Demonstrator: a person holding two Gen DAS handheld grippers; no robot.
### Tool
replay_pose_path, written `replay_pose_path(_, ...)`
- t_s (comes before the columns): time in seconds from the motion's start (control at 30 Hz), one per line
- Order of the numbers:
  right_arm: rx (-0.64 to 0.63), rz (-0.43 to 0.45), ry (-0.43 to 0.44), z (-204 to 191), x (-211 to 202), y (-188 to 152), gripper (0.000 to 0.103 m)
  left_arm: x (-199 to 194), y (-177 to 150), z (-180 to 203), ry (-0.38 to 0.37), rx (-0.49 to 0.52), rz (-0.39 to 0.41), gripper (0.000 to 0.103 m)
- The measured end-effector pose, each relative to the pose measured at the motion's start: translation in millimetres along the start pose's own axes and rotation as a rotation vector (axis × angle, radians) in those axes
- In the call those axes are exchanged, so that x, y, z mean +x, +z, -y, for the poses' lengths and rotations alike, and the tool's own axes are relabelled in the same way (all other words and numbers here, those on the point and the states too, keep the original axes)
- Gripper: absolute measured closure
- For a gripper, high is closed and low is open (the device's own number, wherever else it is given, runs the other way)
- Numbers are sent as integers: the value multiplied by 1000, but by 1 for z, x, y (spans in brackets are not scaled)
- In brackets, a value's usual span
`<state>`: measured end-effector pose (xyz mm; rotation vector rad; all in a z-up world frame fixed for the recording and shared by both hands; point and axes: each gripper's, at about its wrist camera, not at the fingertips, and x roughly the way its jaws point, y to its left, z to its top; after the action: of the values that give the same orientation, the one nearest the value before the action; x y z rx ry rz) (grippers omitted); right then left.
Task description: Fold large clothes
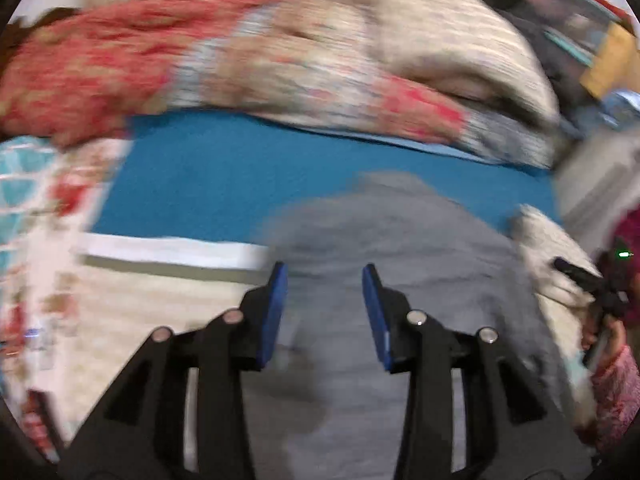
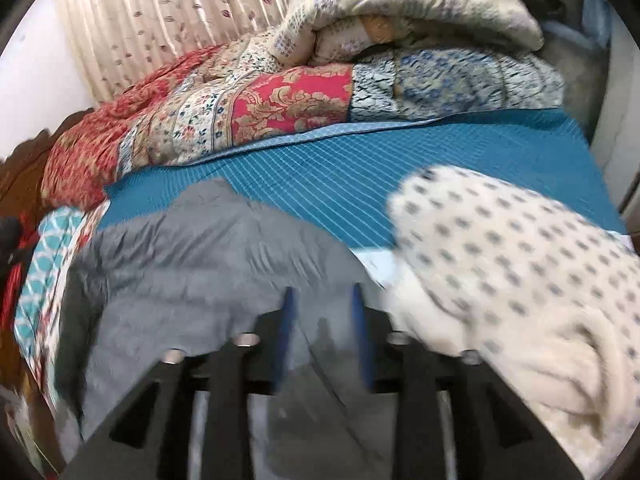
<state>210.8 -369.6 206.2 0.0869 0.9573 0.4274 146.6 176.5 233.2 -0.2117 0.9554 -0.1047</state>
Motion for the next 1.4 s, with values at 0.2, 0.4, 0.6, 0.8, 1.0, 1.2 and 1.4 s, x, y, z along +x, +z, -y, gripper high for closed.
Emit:
replay_pose_path(0.2, 52, -211, 50, 37, 24, -57, 34, 102, -39, 26, -61, -55, -143, 66)
replay_pose_path(0.4, -74, -182, -193, 36, 39, -43, 80, 137, -16, -78, 479, -99, -50, 82)
replay_pose_path(0.6, -133, -95, -361, 32, 43, -4, 79, 150, 5, -131, 431, -282, -136, 92)
replay_pose_path(0.8, -67, -7, -192, 13, -32, -59, 57, 81, -11, -66, 260, -110, -83, 92)
replay_pose_path(1.0, -2, -18, 85, -47, -65, -138, 40, 9, -96, 21, 176, 82, -14, 81)
replay_pose_path(1.2, 47, -167, -120, -34, -38, -203, 38, -5, -204, 17, 207, 111, -79, 81)
replay_pose_path(1.4, 244, 42, -142, 11, -139, -224, 37, -30, -255, -98, 363, -164, -149, 81)
